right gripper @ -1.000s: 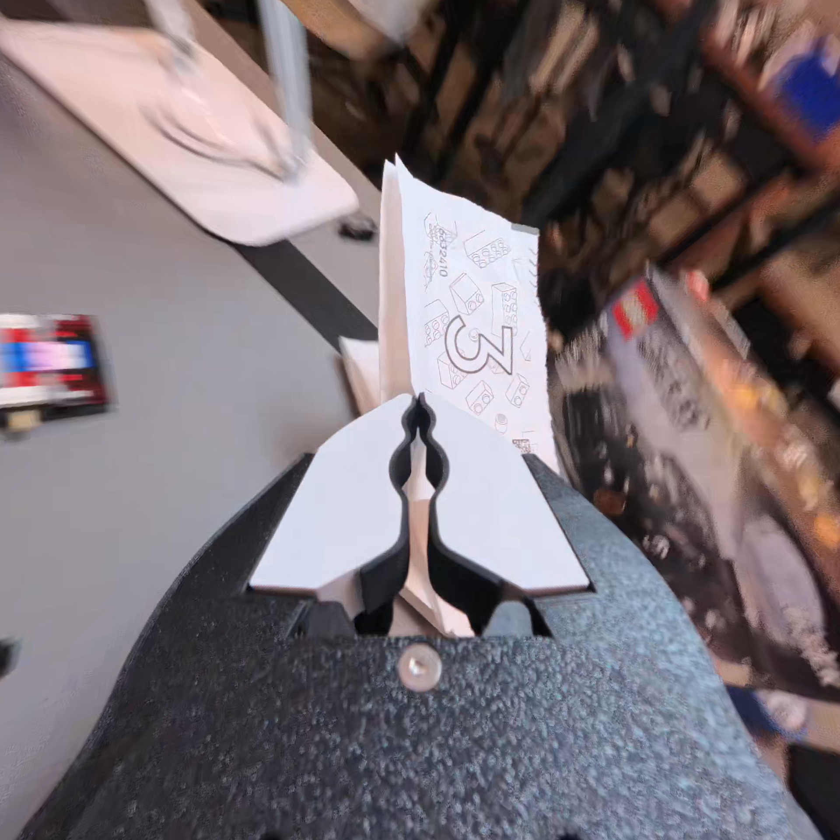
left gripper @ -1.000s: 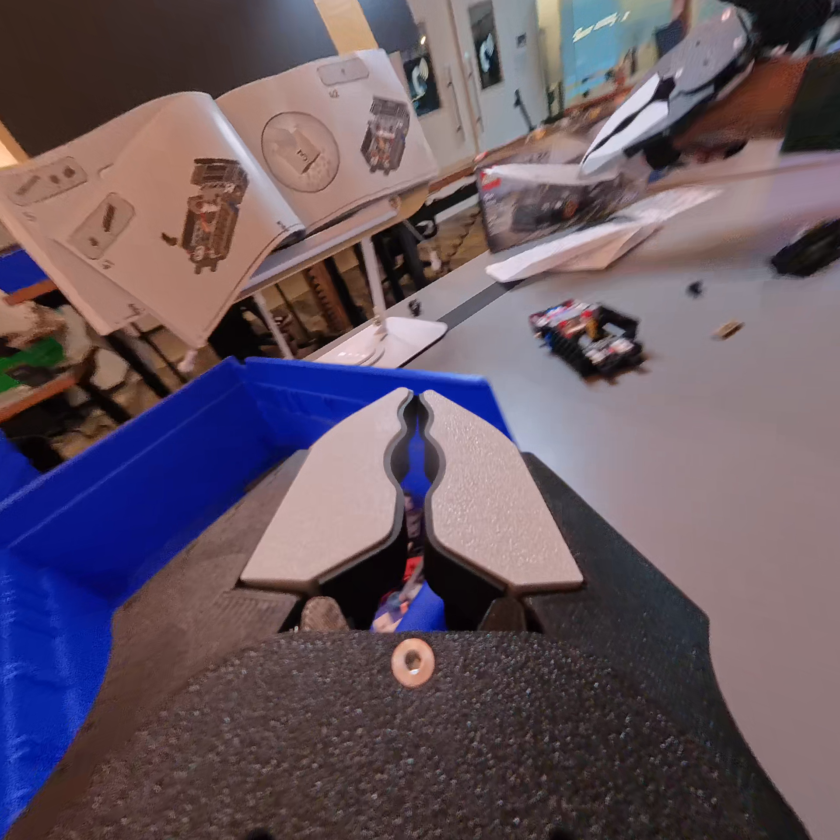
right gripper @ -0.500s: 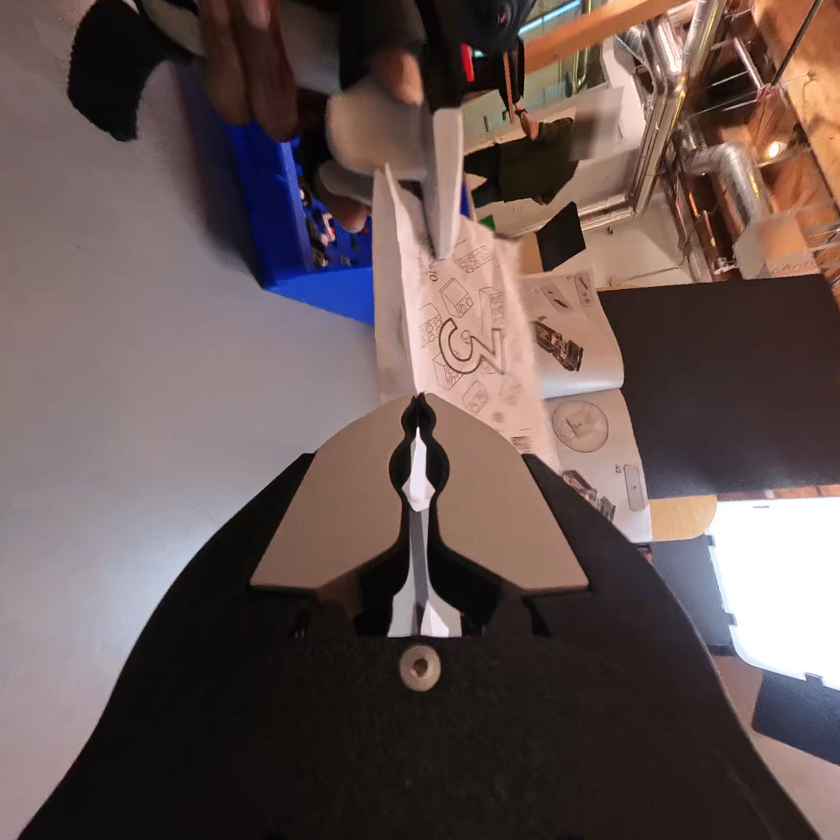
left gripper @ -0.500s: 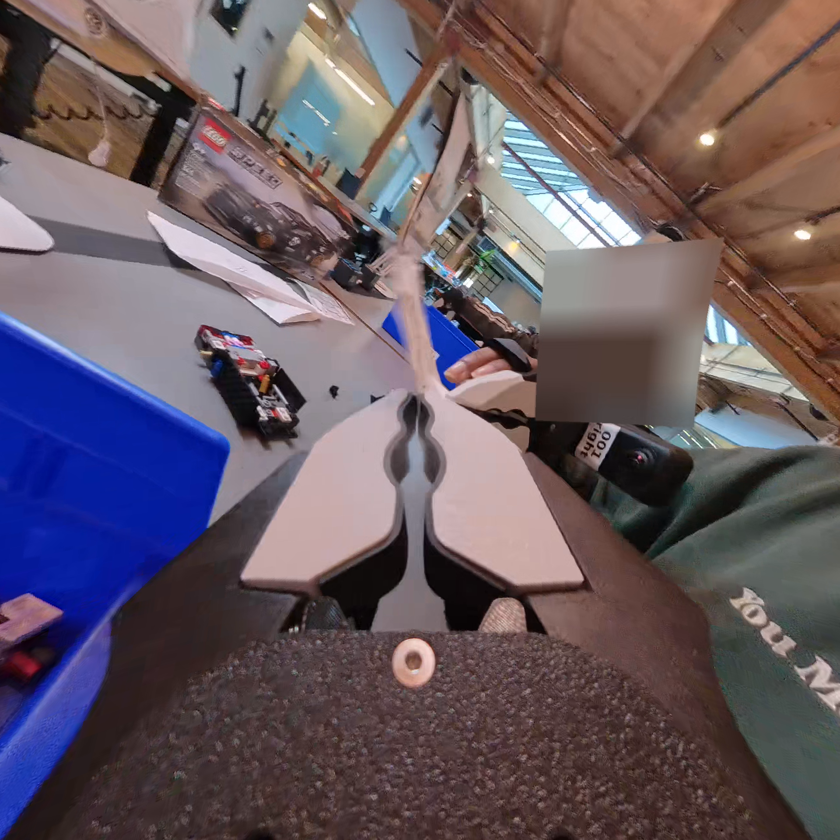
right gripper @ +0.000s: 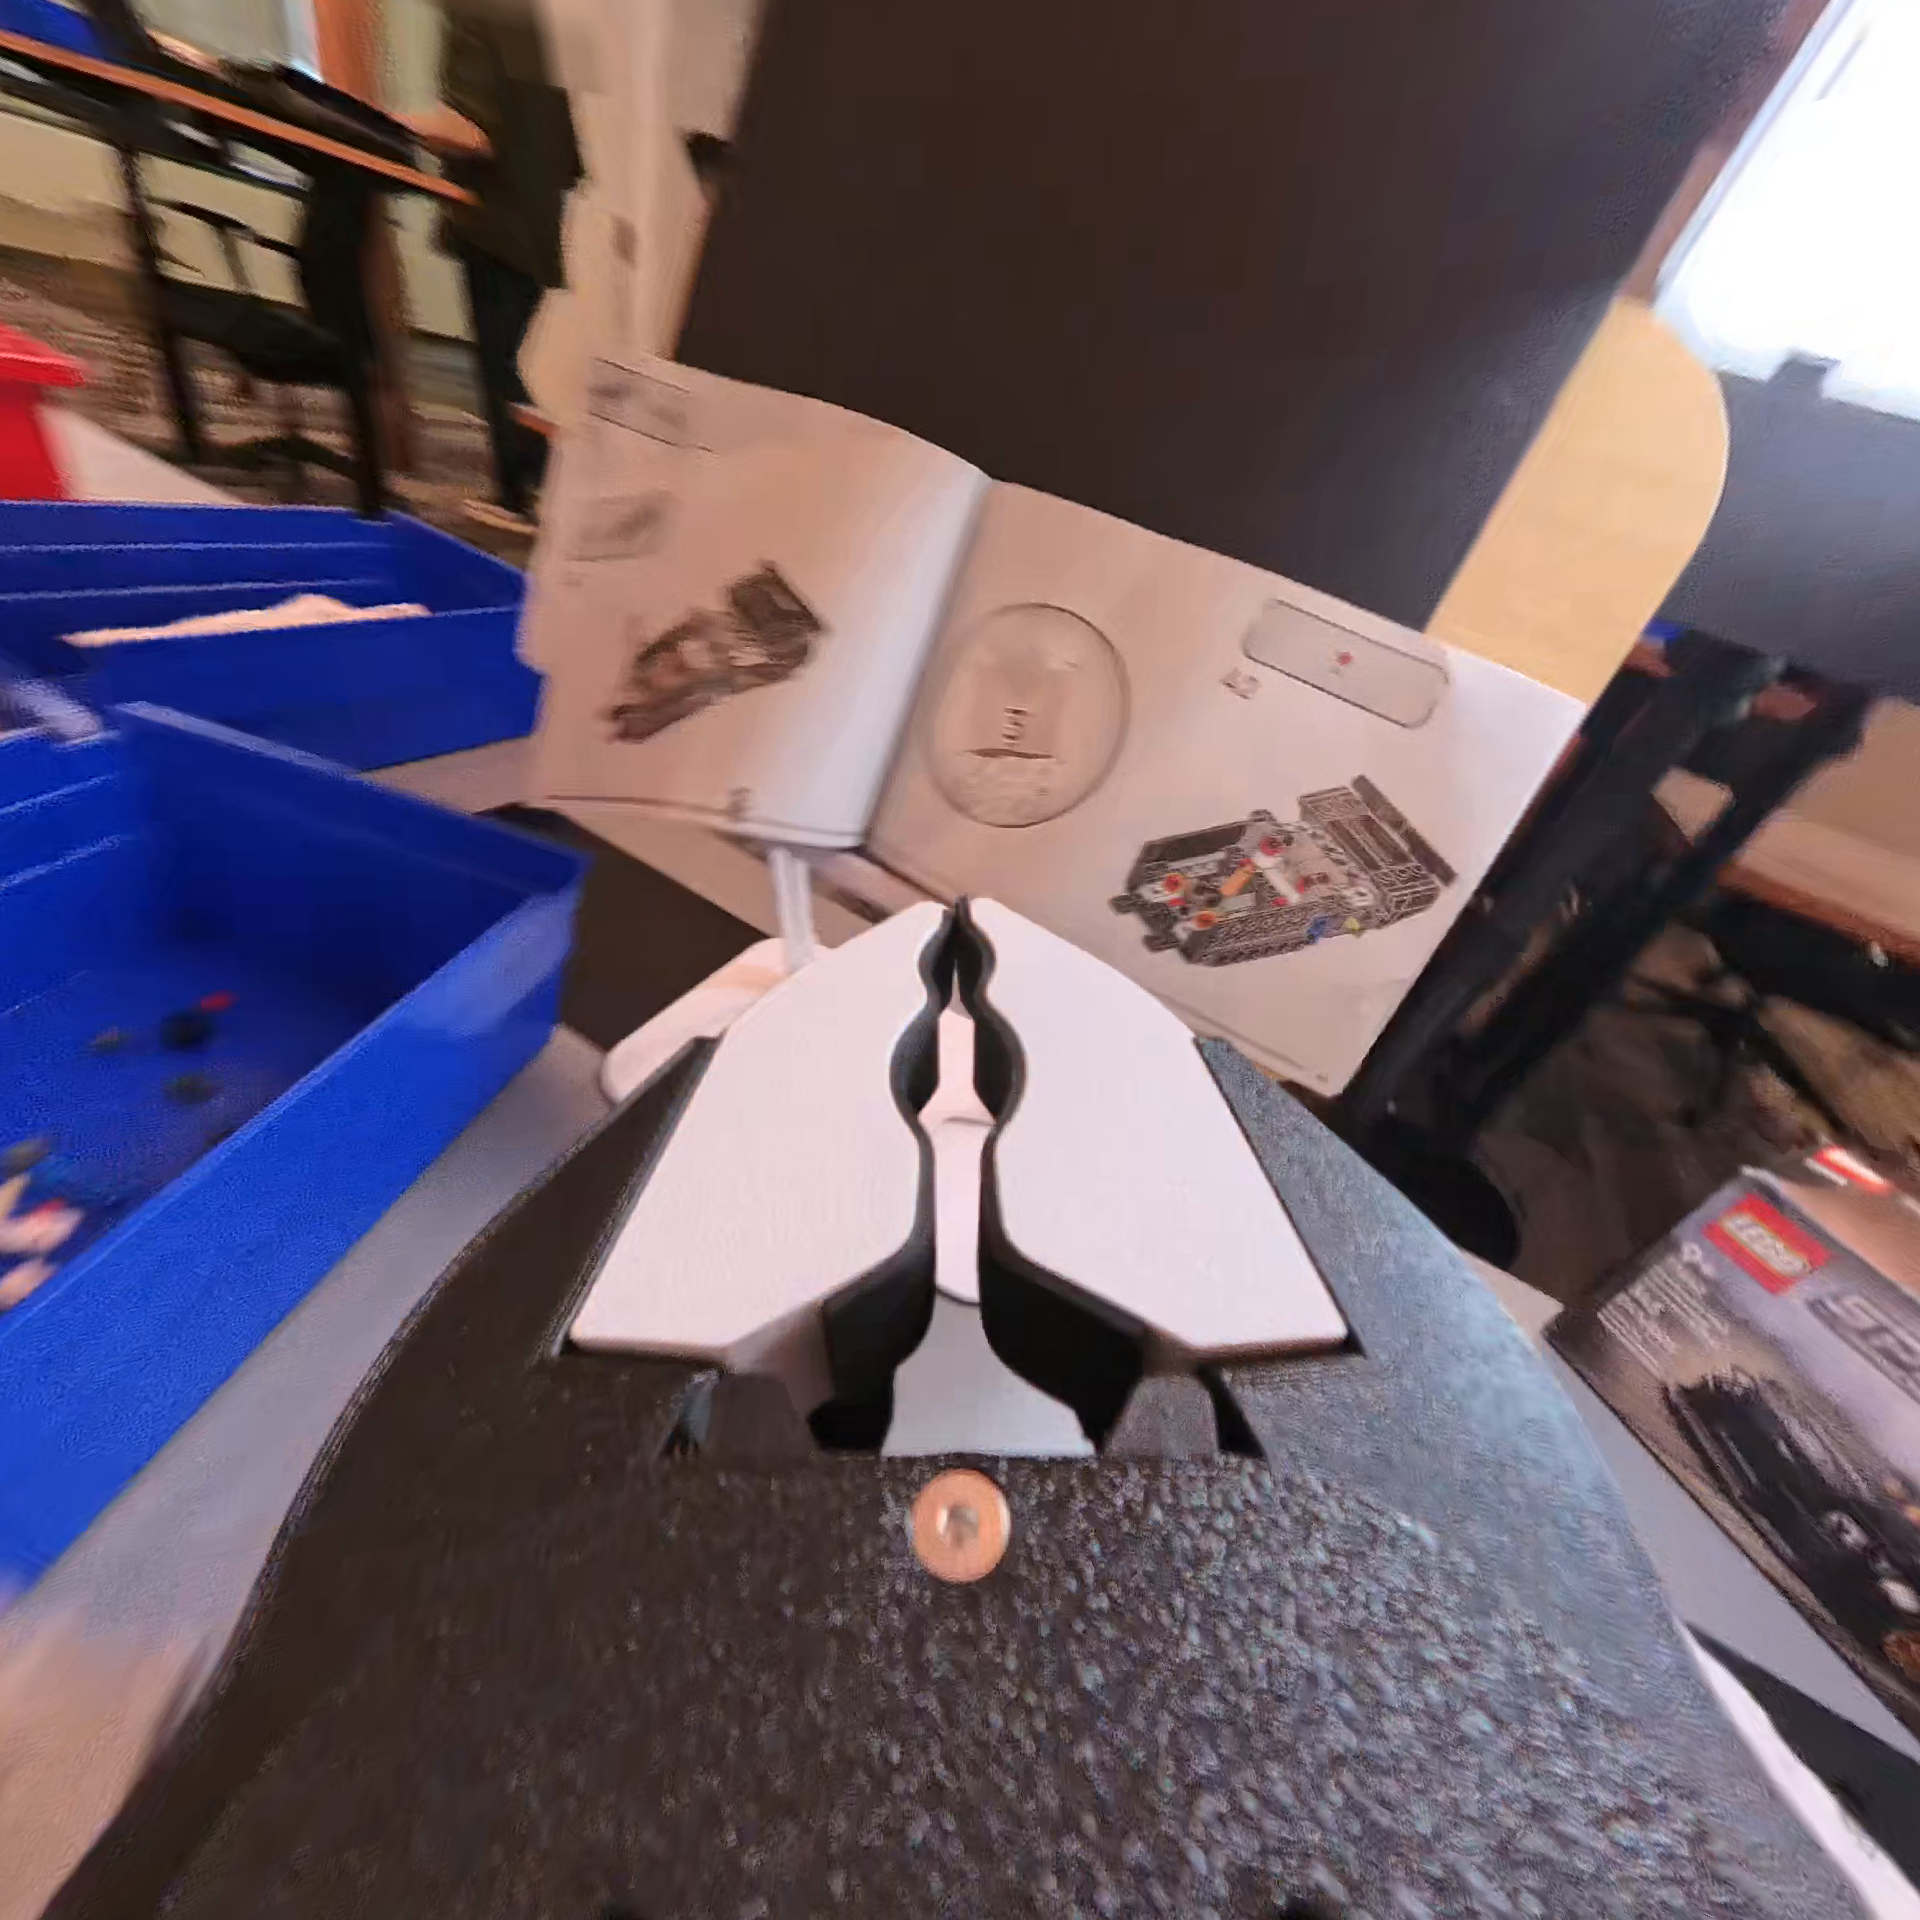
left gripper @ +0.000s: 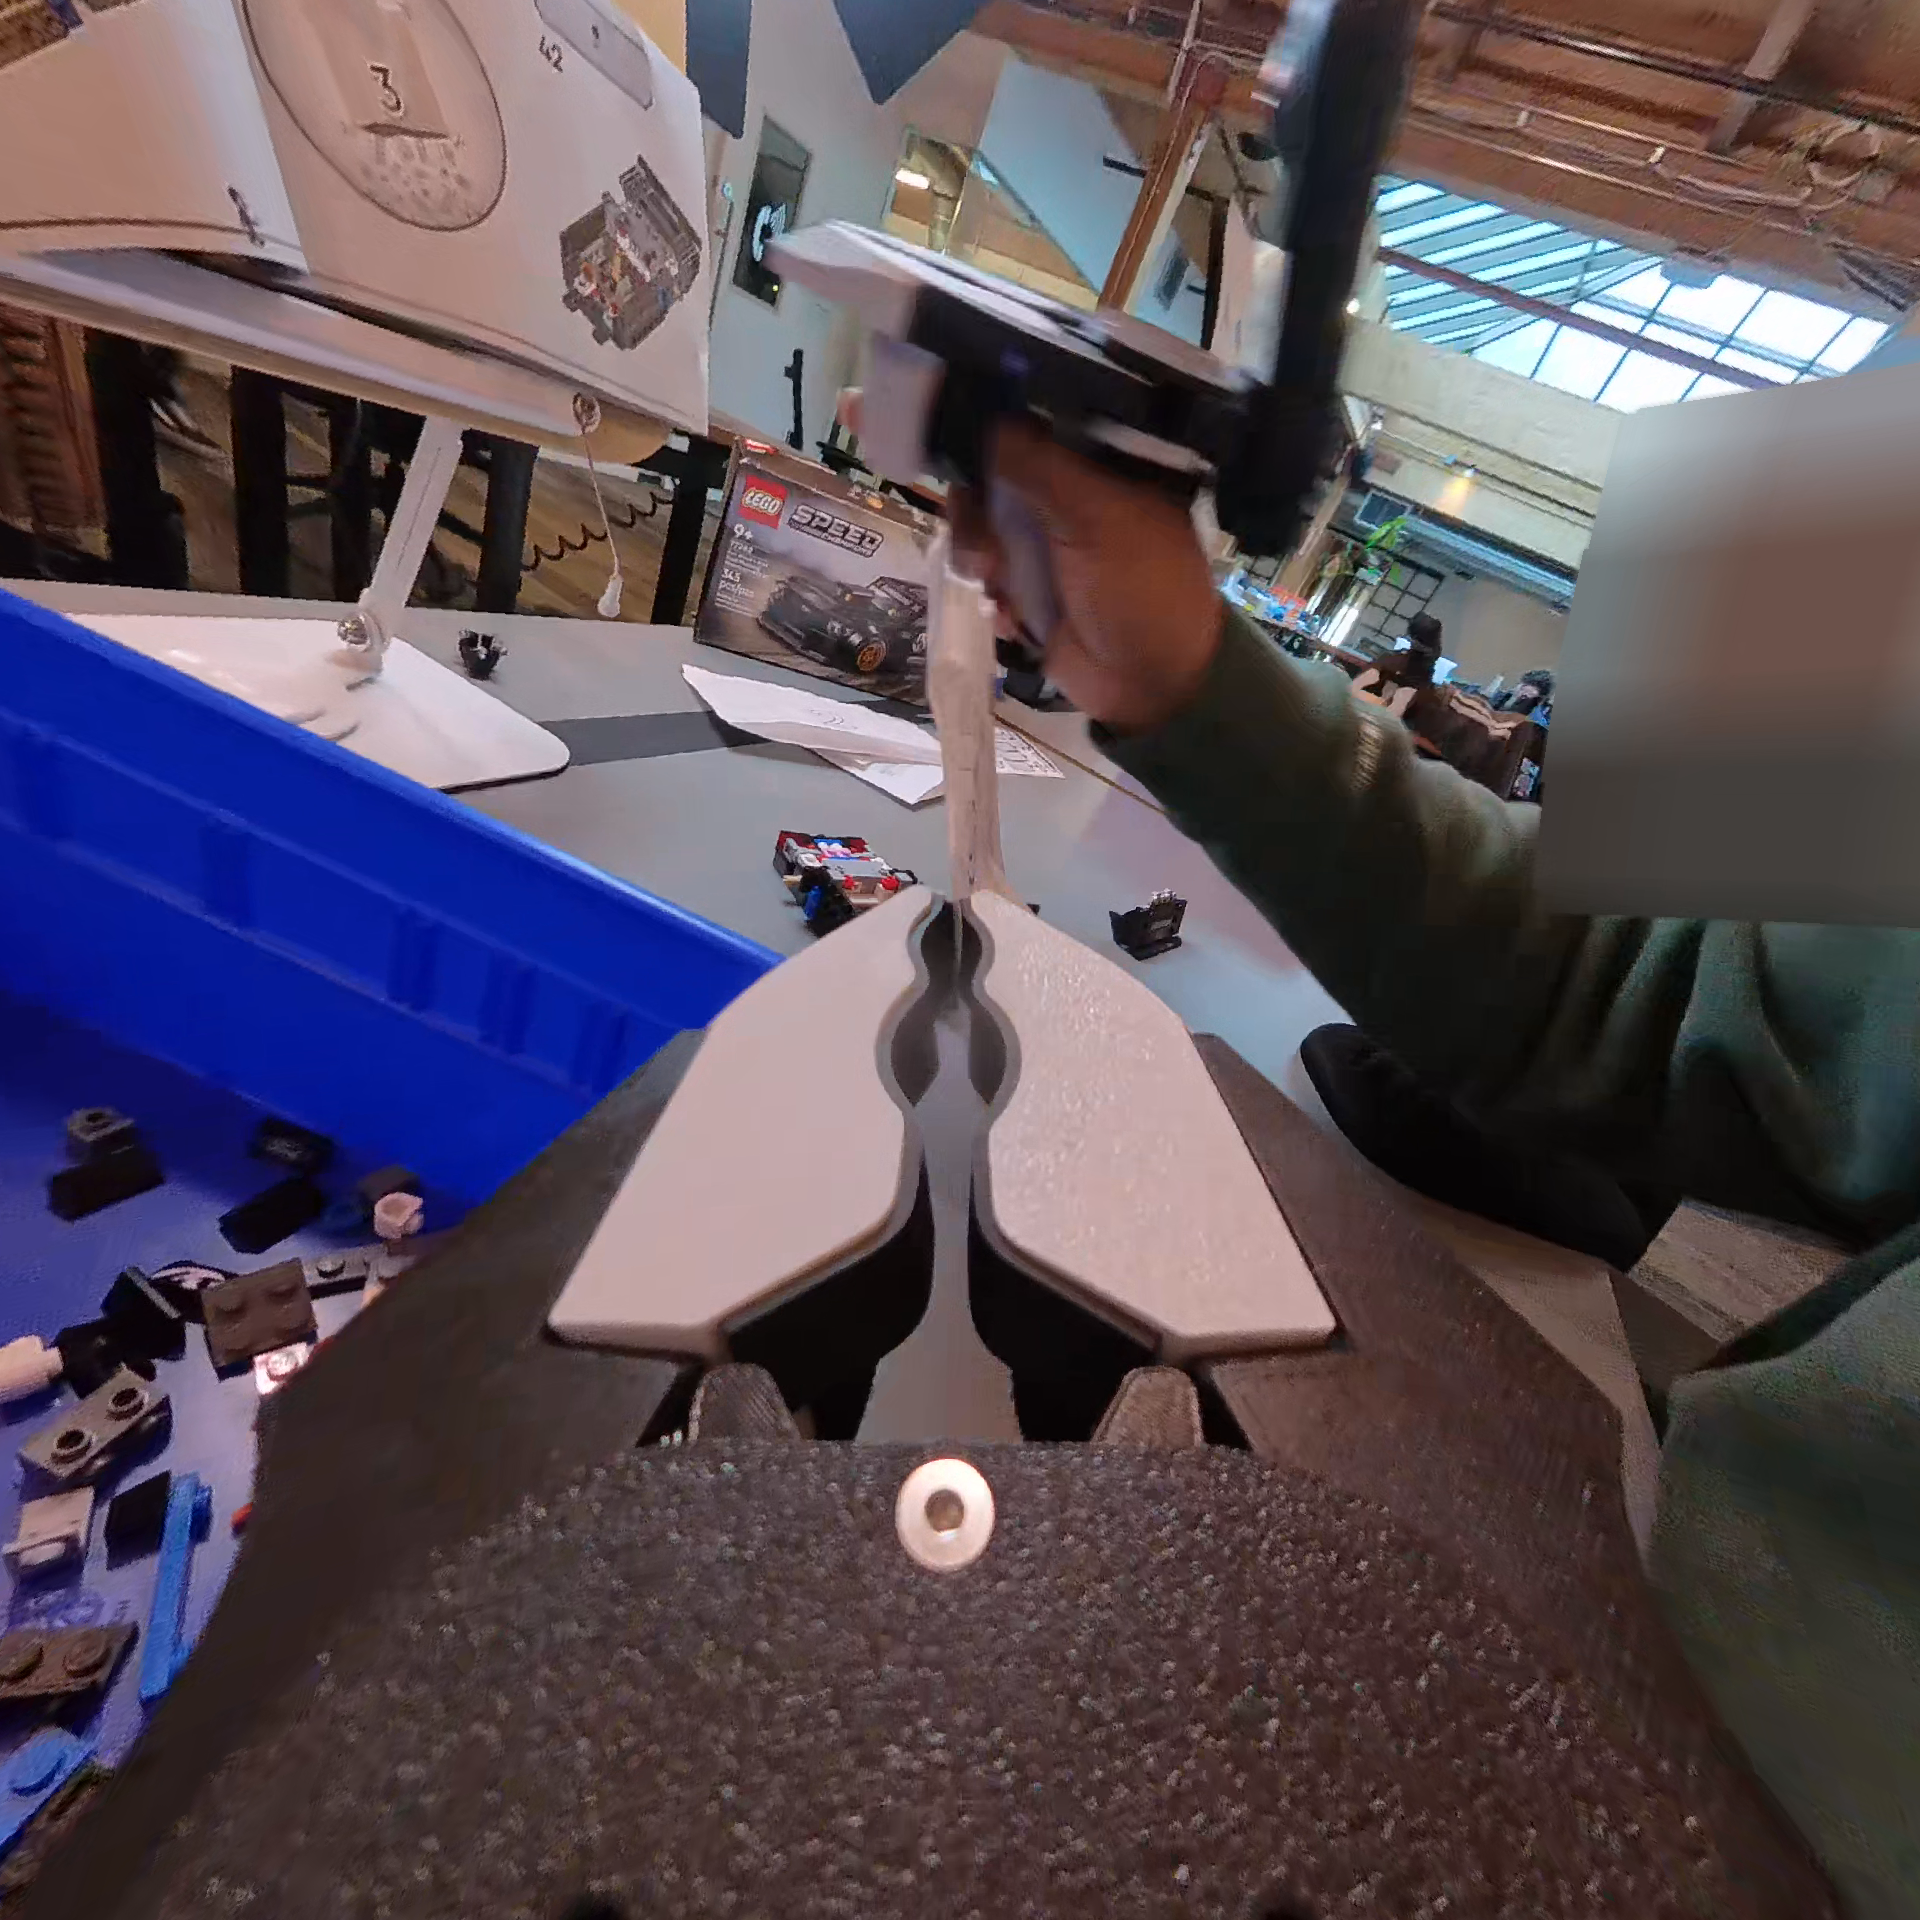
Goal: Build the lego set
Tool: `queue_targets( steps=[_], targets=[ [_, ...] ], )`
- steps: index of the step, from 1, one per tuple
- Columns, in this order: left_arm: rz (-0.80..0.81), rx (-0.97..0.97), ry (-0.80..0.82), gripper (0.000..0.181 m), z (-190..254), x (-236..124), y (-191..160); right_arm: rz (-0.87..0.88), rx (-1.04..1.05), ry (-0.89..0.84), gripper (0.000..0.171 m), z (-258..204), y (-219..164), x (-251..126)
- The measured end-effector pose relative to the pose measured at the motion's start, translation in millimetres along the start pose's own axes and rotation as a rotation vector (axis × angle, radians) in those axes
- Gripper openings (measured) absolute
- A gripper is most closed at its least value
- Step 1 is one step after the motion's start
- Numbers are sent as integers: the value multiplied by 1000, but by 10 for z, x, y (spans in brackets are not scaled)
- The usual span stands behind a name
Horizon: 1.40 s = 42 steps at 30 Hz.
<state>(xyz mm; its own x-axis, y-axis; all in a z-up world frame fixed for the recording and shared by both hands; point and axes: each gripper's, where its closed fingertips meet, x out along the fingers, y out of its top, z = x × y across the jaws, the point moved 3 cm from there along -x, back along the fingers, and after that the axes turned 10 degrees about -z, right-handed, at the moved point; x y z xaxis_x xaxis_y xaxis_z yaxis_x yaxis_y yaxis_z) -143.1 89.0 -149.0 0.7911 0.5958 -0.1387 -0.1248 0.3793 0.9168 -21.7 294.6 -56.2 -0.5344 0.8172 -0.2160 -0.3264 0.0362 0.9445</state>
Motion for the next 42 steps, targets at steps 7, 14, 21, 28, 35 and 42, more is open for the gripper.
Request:
queue_targets(
  steps=[7, 14, 21, 28, 35, 42],
  targets=[
    [6, 21, -22, 1, -47, -3, -57, -215, 182, -122, 0, 53, -57, 931],
    [-5, 18, -46, 1, -31, 6, -81, -314, 254, -120, 0, -122, -107, 1160],
    [-3, 24, -53, 0, -4, -4, -69, -313, 253, -117, 0, -143, -47, 1161],
    [-2, 27, -48, 0, -3, -5, -70, -317, 248, -134, 0, -70, -98, 1114],
    [4, 36, -35, 0, -12, -6, -69, -320, 267, -175, 0, 222, -217, 1007],
    [-2, 34, -34, 1, -25, 13, -95, -320, 278, -219, 0, 560, -358, 865]
  ],
)
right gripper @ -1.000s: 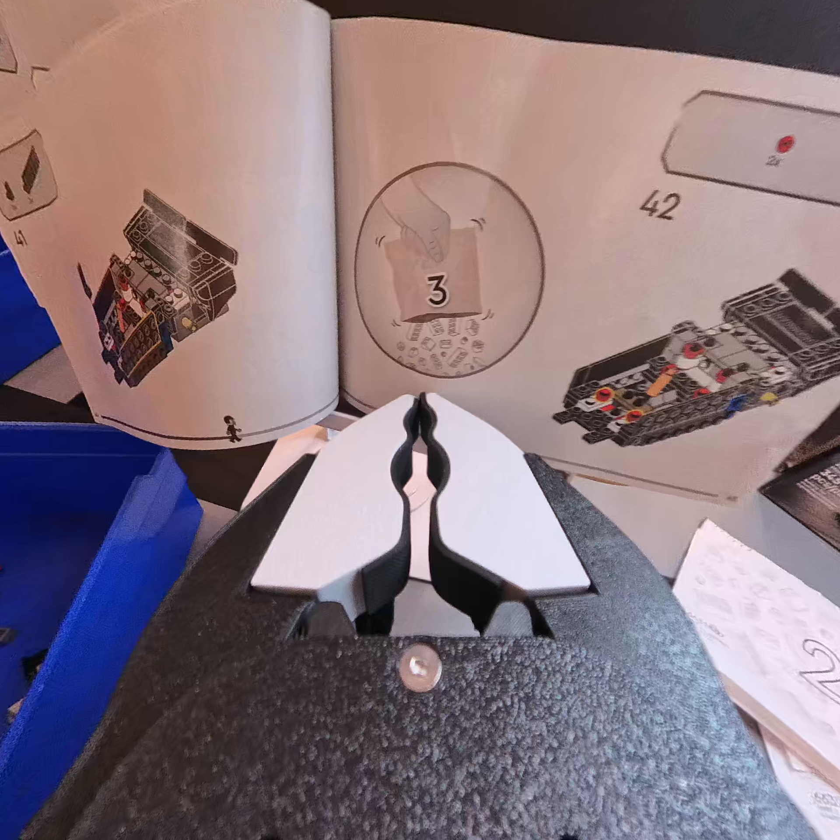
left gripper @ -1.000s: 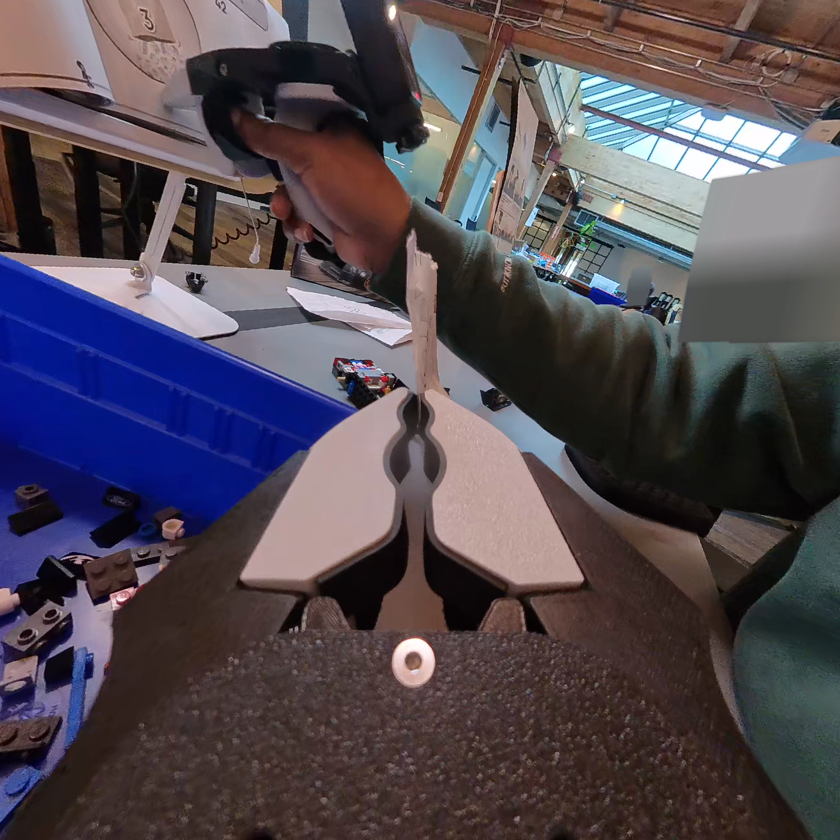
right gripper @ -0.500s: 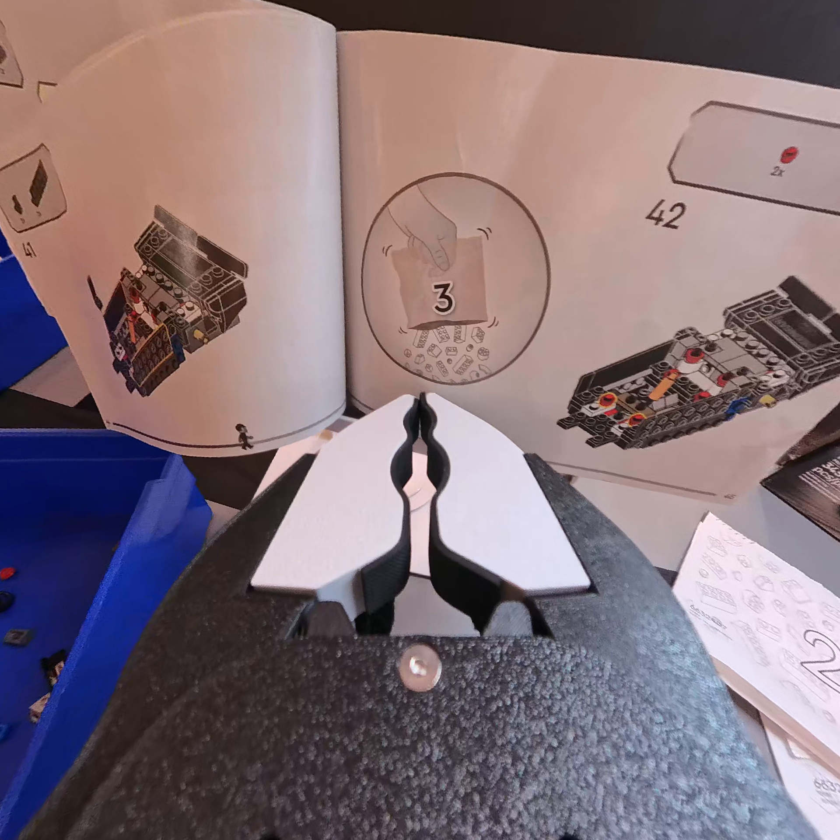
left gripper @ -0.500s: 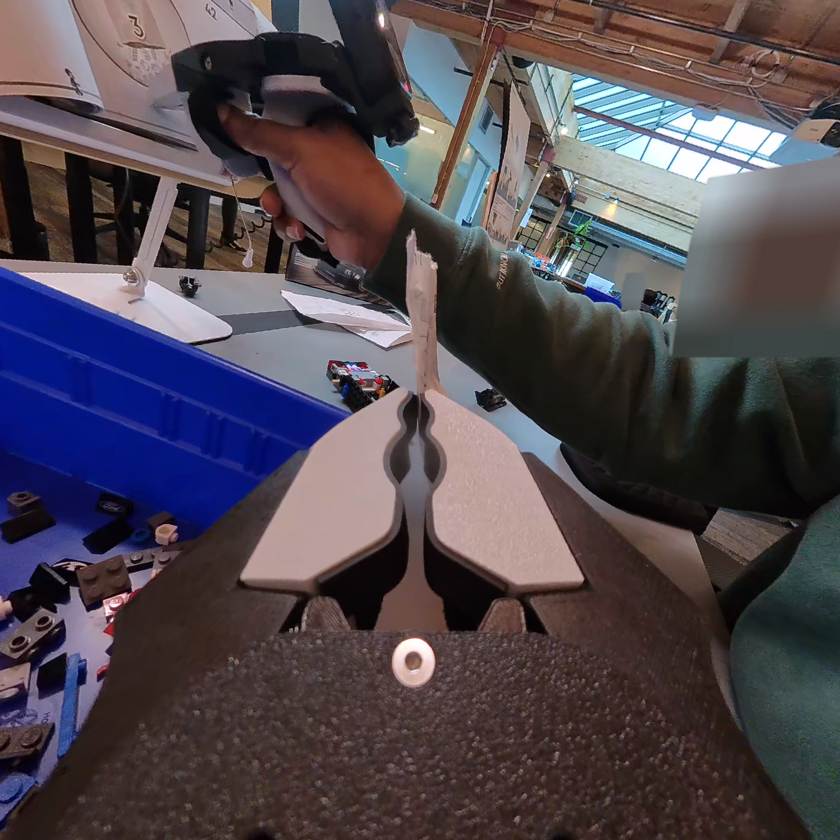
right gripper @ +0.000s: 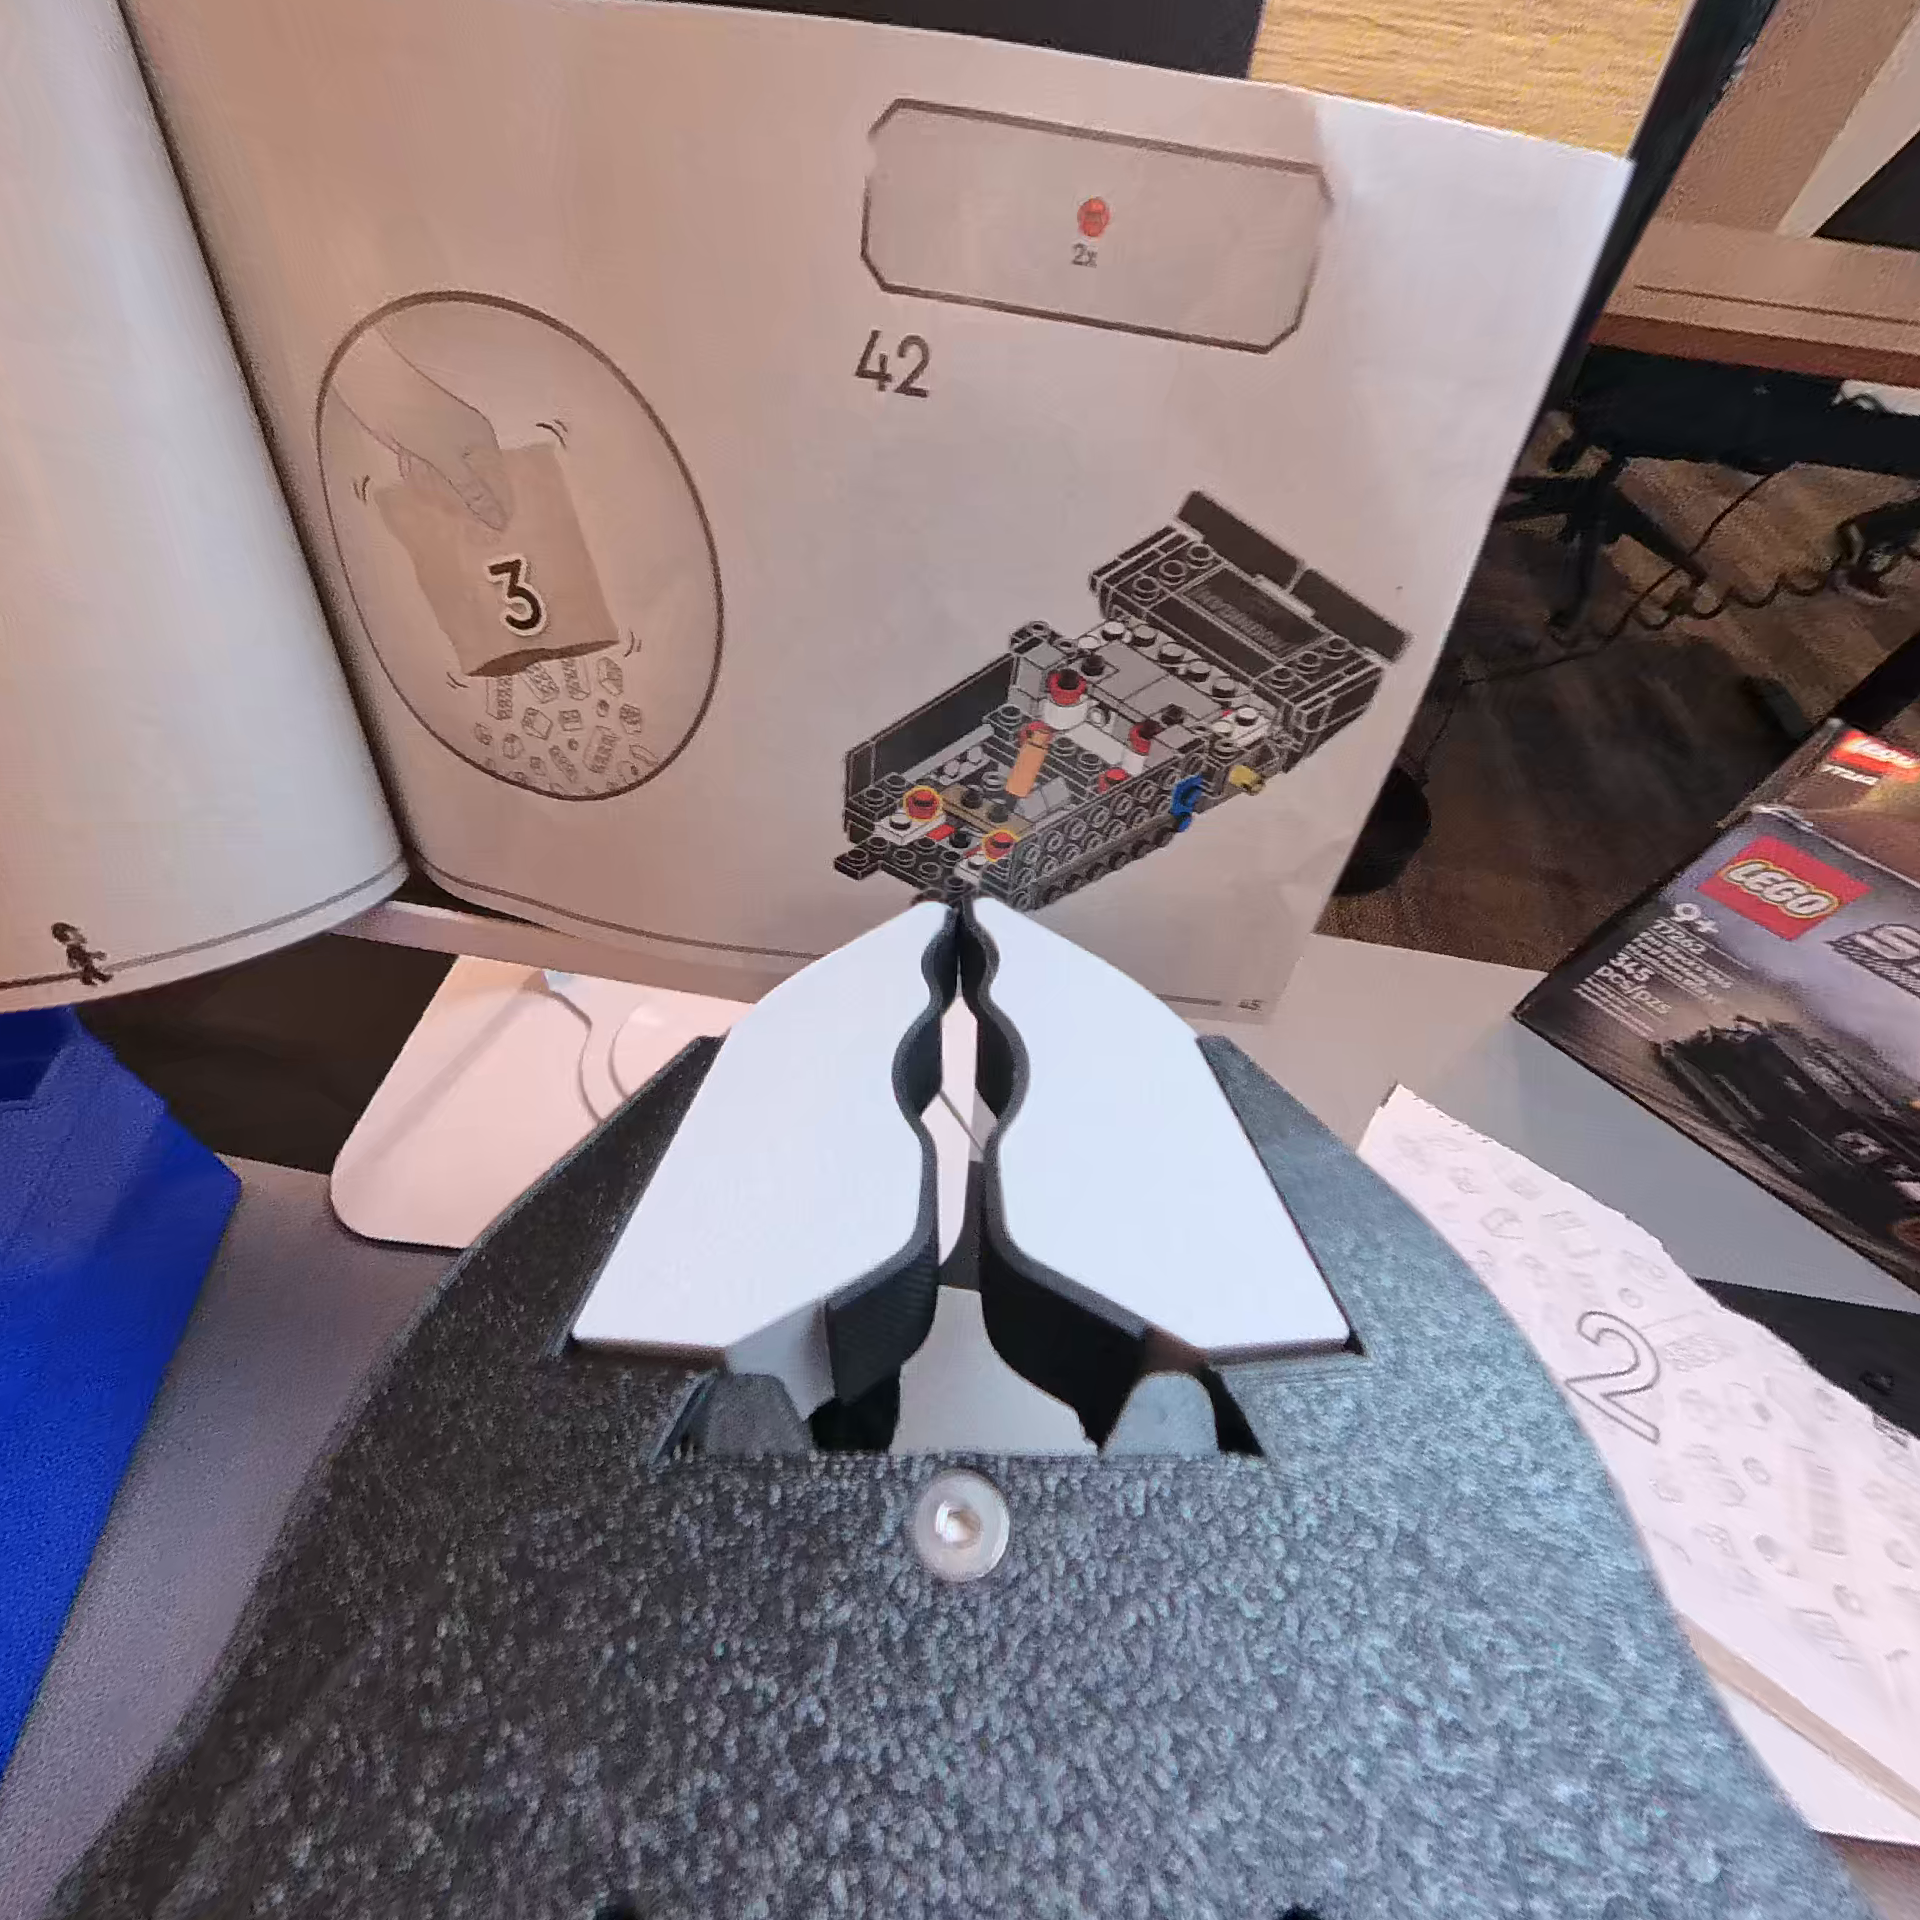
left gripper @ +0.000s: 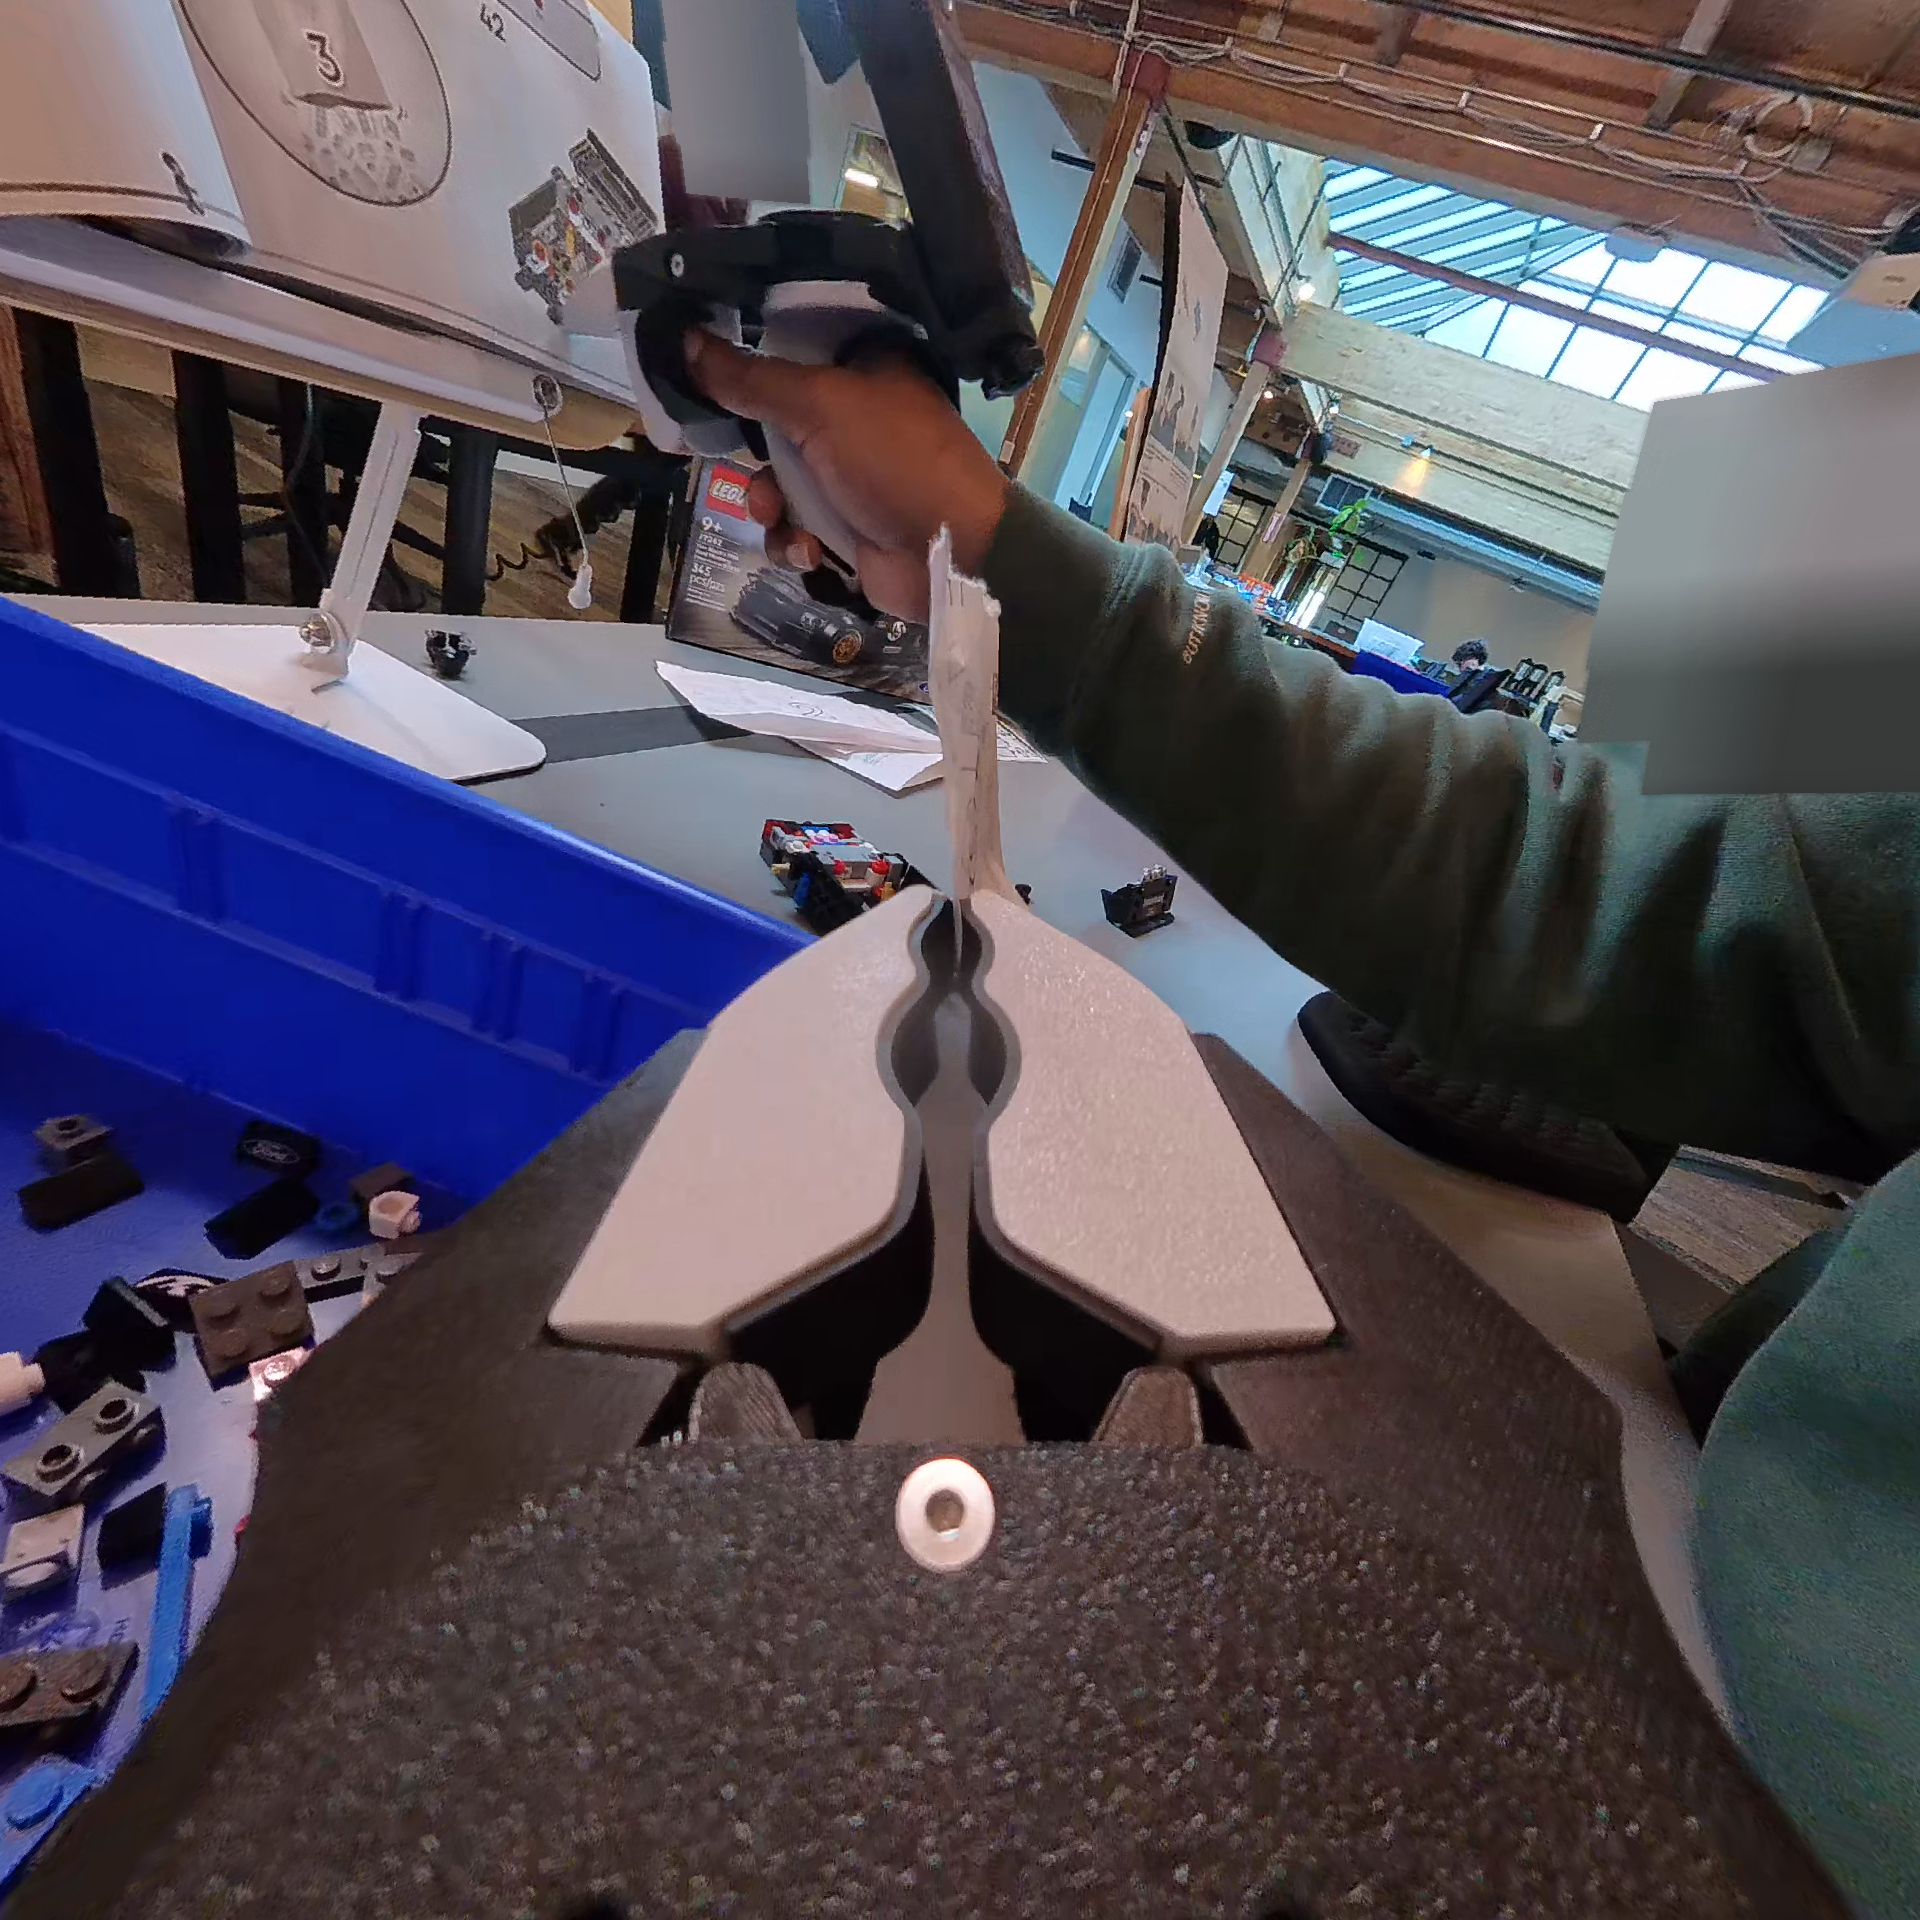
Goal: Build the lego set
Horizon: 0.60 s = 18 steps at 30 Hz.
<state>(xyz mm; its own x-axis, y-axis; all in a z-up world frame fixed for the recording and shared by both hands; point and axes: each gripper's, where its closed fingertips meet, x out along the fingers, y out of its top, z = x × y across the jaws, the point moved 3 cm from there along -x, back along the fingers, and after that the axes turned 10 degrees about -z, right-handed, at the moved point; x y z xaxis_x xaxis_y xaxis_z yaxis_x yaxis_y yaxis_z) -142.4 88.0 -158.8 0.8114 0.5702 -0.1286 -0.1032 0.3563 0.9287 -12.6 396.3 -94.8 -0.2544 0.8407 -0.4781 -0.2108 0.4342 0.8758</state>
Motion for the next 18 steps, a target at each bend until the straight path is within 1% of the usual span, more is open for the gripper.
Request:
queue_targets(
  steps=[3, 5, 8, 10, 11, 12, 13, 15, 18],
  targets=[
    [-3, 5, 2, 1, 0, 9, -12, 61, -48, 46, 0, -38, 30, -104],
    [-2, 8, 3, 0, -2, 4, -10, 155, -144, 165, 0, -190, 53, -296],
    [9, 10, -13, 0, 19, -14, 18, 308, -324, 428, 0, -463, -87, -810],
    [13, 14, -26, 1, 39, -17, 30, 368, -395, 545, 0, -512, -260, -1183],
    [11, 19, -32, 1, 52, -13, 29, 375, -413, 598, 3, -503, -362, -1354],
    [10, 24, -37, 1, 64, -10, 26, 365, -421, 662, 21, -489, -478, -1514],
    [7, 30, -42, 1, 78, -4, 20, 335, -414, 725, 25, -461, -609, -1653],
    [3, 50, -53, 1, 109, 9, 10, 272, -392, 830, 42, -385, -893, -1879],
    [-2, 82, -86, 1, 172, 32, -7, 195, -321, 975, 56, -348, -1361, -2096]
  ],
)
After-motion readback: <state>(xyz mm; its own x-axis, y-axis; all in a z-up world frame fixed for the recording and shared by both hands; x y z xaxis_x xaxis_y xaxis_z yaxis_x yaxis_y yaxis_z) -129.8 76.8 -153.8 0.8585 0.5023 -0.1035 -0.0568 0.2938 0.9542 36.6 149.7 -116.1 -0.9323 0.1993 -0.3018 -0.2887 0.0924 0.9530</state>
